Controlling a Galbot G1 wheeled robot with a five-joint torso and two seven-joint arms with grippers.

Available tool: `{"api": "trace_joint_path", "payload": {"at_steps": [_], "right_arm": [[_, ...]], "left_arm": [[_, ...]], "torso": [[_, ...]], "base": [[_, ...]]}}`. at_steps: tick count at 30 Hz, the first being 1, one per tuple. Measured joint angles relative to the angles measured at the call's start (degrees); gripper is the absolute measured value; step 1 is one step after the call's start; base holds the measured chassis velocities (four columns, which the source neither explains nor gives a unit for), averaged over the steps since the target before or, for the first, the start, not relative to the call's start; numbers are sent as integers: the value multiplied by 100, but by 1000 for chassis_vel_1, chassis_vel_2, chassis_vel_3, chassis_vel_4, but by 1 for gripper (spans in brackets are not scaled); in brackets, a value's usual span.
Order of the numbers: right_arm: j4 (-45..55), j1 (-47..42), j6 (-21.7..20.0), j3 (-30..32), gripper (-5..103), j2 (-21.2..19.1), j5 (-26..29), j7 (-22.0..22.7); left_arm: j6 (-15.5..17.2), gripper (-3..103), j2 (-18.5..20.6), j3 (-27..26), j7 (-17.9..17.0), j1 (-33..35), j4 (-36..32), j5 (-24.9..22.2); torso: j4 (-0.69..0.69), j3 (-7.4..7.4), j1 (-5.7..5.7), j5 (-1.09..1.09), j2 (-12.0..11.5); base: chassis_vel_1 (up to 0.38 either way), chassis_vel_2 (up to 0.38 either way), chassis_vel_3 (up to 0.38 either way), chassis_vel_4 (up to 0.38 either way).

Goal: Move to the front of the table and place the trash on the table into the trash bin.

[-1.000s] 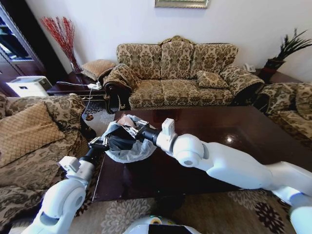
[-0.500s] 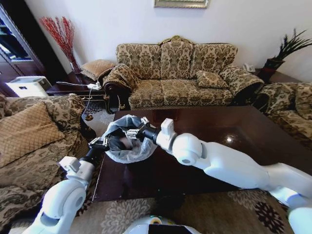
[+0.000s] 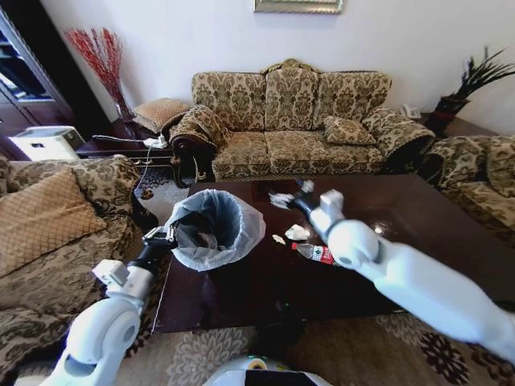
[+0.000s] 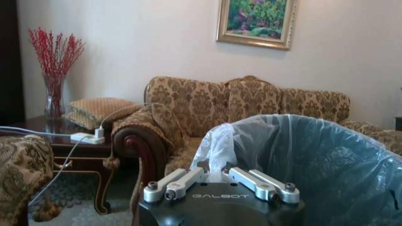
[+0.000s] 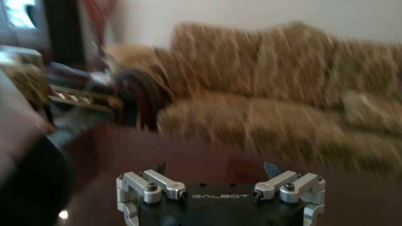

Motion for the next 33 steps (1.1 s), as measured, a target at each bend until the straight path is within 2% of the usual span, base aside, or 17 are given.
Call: {"api": "trace_joint_path", "payload": {"at_steps": [1,2,3,4,6,7,9,10,16,24,26,29,33], "right_arm": [[-73,-406,-77,308,100,-1,-6,-146],[-73,-406,-77,308,100,-1,-6,-146],[-251,-916,-128,617,100,-13,-5,-529],[-881,-1513,-18,804,100,-108,-70,-1387],[-1024,-1581,32,790,100,-128,-105,-1543],[-1487,-1622,209,641,100,-230,-225,-2023],[-1594,-1567,233,576,100,-258,-267,-2128],[-1843,-1321,323,385,100,-302,-422,-2366],[-1967,-978,566,150,100,-204,-677,-2447],[-1413,-663,536,125,100,-133,-703,-2035],[-1643,-373,429,191,100,-223,-729,-2005],[-1902,-223,382,205,100,-278,-742,-2001],[-2407,-10,287,177,100,-372,-678,-2234]], "left_arm": [[6,4,9,-5,0,3,-15,1],[6,4,9,-5,0,3,-15,1],[37,4,15,-10,0,8,-39,1],[76,4,-19,-29,-10,73,-97,5],[87,4,-23,-29,-12,88,-111,8],[129,4,-32,-27,-15,126,-149,14],[140,4,-32,-27,-16,137,-161,14],[154,4,-33,-27,-15,156,-184,14],[109,4,-19,-44,-17,154,-193,-13],[65,4,40,-43,-18,93,-177,-85],[63,4,128,44,-12,-21,-112,-100],[63,4,165,71,13,-61,-88,-112],[62,4,215,72,52,-85,-57,-144]], "torso": [[-3,0,0,-6,0],[-3,0,0,-6,0],[-8,-1,-1,-4,0],[-4,0,-1,-2,0],[-5,0,-1,-1,0],[-4,0,-1,-3,0],[-4,0,-1,-2,0],[-1,0,-1,-3,0],[-2,1,0,-5,0],[-2,0,0,-7,0],[0,0,0,-7,0],[-5,1,0,-9,0],[-4,1,1,-3,0]], "base": [[0,0,0,0],[0,0,0,0],[0,0,0,0],[0,0,0,0],[0,0,0,0],[0,0,0,0],[0,0,0,0],[0,0,0,0],[0,0,0,0],[0,0,0,0],[0,0,0,0],[0,0,0,0],[0,0,0,0]]}}
